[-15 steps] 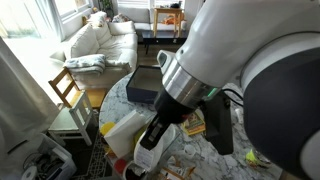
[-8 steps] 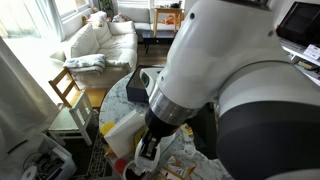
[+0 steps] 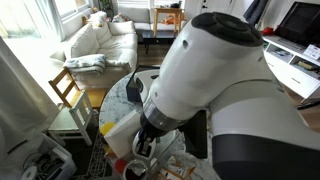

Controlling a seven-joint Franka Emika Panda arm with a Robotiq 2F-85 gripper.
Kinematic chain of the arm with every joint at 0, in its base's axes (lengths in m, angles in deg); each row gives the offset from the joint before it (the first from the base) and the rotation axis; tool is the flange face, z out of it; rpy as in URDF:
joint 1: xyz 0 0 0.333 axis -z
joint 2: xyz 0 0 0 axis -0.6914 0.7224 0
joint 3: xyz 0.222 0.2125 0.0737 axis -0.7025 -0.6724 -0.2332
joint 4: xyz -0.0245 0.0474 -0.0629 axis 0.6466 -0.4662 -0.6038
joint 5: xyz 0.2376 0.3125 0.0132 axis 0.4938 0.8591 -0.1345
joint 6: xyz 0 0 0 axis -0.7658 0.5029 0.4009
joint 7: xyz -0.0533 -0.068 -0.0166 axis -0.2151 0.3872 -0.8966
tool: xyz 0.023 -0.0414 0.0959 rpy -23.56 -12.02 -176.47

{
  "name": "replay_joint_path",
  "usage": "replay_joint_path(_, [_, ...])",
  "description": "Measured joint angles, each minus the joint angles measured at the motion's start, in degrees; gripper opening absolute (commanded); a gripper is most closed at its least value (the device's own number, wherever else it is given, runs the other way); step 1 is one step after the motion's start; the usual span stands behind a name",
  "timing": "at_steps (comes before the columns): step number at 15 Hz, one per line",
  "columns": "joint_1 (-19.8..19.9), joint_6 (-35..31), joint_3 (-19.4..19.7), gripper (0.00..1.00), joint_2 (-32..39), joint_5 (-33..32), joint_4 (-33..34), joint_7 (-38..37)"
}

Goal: Put the bottle with the blue lid upright and put it in the transparent storage box

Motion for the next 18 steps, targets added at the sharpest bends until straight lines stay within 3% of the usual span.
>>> replay_joint_path(9, [-0.8, -0.2, 0.7, 0.19, 4.7, -8.0, 1.5, -11.3])
replay_joint_path(15, [-3.6, -0.2, 3.8, 0.19, 7.8, -17.5, 3.1, -19.7])
replay_joint_path(16, [-4.0, -0.2, 4.1, 0.69, 8.3, -18.4, 3.4, -20.8])
replay_joint_path(18, [-4.7, -0.1, 4.7, 0.75, 9.0, -19.4, 3.9, -22.7])
